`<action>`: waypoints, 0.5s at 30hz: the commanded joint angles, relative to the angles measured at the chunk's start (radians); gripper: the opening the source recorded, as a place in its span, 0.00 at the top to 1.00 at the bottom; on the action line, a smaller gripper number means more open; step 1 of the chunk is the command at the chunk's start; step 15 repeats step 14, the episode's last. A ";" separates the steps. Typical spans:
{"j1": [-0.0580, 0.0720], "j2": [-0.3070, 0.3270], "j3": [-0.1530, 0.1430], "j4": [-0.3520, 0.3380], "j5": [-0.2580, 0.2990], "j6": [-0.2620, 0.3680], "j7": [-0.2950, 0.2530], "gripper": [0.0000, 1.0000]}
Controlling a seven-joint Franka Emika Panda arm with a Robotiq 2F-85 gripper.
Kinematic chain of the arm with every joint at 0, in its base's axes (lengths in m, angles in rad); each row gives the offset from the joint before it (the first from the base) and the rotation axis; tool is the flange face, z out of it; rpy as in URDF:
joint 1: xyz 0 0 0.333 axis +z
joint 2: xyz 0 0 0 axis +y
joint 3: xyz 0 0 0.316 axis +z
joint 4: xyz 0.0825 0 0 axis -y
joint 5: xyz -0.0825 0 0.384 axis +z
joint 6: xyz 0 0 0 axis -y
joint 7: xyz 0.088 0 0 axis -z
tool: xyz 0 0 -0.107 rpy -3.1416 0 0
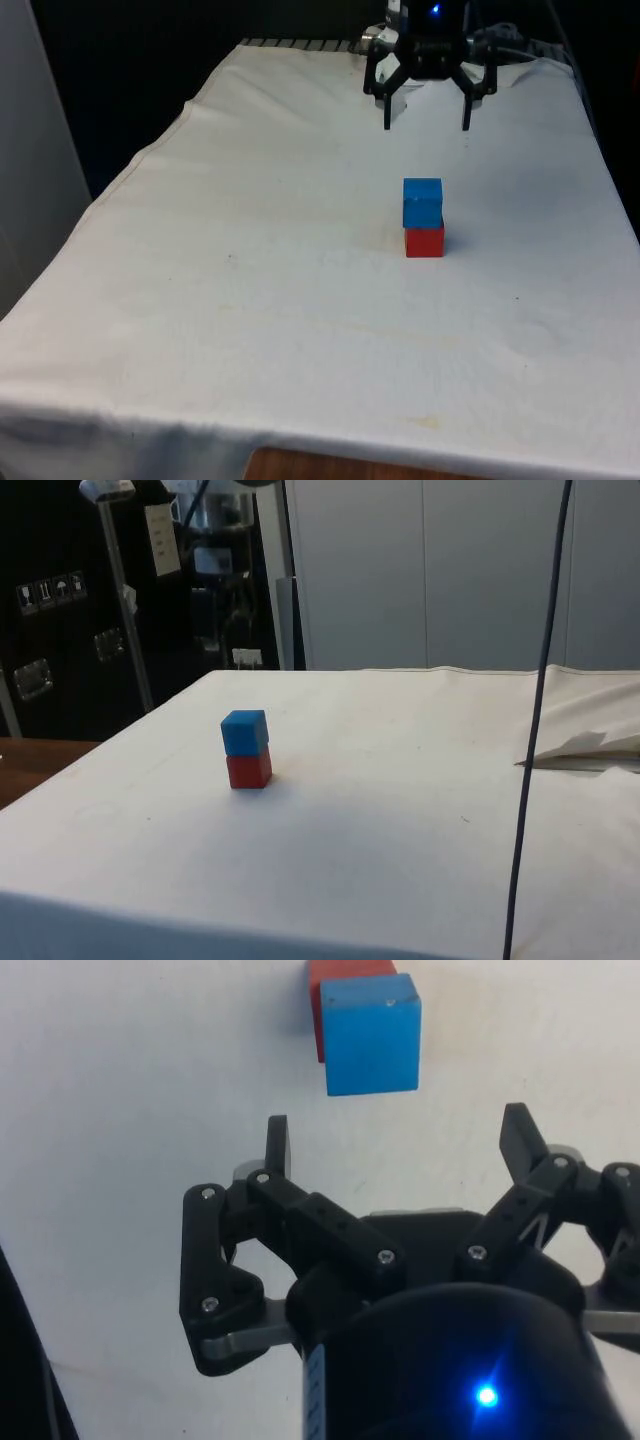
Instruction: Stack the two cubes.
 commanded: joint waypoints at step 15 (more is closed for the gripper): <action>0.001 -0.044 0.000 0.018 0.000 -0.049 0.000 0.00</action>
